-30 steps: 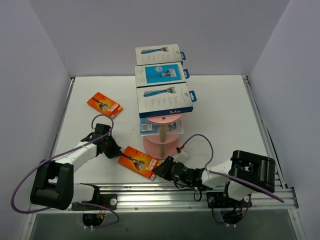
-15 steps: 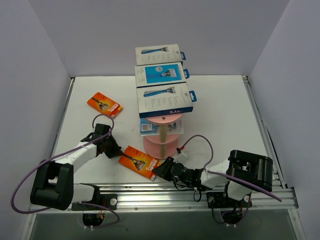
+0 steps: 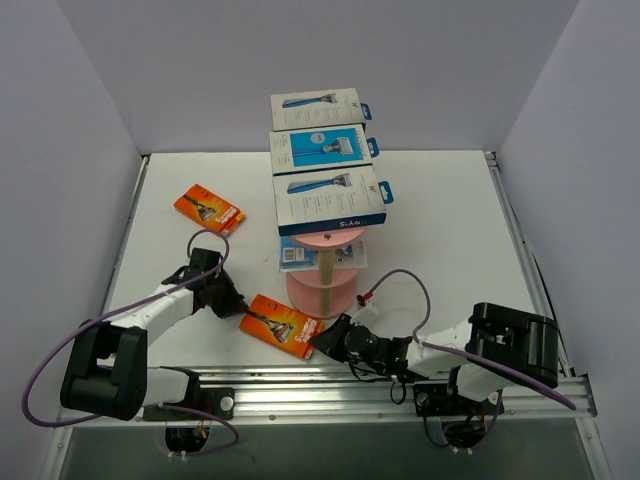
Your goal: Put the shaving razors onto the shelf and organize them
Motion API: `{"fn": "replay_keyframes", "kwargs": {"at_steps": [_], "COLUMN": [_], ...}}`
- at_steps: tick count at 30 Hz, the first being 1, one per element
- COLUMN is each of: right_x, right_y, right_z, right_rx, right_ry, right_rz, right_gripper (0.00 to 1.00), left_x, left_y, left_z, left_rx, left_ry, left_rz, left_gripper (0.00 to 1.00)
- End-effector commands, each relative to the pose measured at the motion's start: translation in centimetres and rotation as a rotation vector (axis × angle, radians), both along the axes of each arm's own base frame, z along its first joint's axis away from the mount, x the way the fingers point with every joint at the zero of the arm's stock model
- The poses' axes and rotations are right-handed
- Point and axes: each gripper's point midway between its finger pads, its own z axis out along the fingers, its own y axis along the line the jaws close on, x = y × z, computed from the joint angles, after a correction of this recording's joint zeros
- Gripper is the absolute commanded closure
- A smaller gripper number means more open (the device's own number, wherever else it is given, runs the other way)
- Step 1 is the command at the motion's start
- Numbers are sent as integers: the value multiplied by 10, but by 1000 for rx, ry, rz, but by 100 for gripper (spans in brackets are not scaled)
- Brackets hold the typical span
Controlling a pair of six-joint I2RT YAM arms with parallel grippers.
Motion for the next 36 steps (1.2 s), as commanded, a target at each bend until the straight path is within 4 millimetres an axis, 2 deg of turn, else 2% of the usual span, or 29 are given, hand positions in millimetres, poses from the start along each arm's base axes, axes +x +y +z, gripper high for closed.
{"fn": "replay_keyframes", "kwargs": {"at_steps": [1,3,6,11,15,19,27,33,34,36], "right_x": [14,13,13,14,15,16,13,12,11,12], "right_y": [-8,-8,-9,-12,-14,-15,-17,-23,-29,-31], "right_z": [7,6,3,0,3,2,0,11,7,16], "right_rx": [-11,-17,-24,-41,-37,-42,-47,-21,-40,-28], "right_ry": [-52,-48,-44,-41,-45,-46,-42,-54,-52,-65], "right_rz": [-73,-72,-75,-86,-97,-101,-90,-75,-75,-77], "right_gripper": [93,85,78,71,70,76,100,100,100,100], "left_x": [0,-1,-4,-8,-11,-11,-13,-10,-7,-6], "left_y": [-11,-13,-15,-17,-19,-20,-20,-17,-16,-13], "left_z": [7,7,8,6,5,5,5,9,12,15], "left_rx": [-50,-52,-57,-65,-65,-67,-65,-38,-33,-13], "left_ry": [-30,-30,-31,-23,-15,-20,-17,-20,-28,-33], "left_rz": [-38,-45,-52,-59,-65,-68,-72,-74,-74,-72], "left_gripper": [98,98,98,98,98,98,98,98,96,89]}}
